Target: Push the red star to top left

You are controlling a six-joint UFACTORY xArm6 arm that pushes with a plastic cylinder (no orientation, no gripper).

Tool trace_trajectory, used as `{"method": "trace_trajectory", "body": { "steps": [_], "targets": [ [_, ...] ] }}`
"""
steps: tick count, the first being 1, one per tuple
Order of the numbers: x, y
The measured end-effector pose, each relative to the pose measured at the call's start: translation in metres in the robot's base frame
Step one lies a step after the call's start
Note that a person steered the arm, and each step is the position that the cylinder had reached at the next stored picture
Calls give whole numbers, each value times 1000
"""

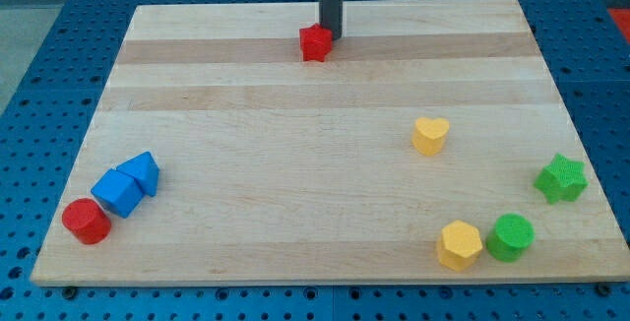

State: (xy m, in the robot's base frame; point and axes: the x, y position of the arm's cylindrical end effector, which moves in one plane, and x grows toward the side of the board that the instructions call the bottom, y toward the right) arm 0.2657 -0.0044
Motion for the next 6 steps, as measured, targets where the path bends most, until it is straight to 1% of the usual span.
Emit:
{"method": "trace_trajectory", "body": {
  "steps": [2, 3, 4, 5, 6],
  "targets": [
    [-2, -30],
    [-8, 24],
    [6, 30],
    [6, 30],
    [28, 12]
  ]
}}
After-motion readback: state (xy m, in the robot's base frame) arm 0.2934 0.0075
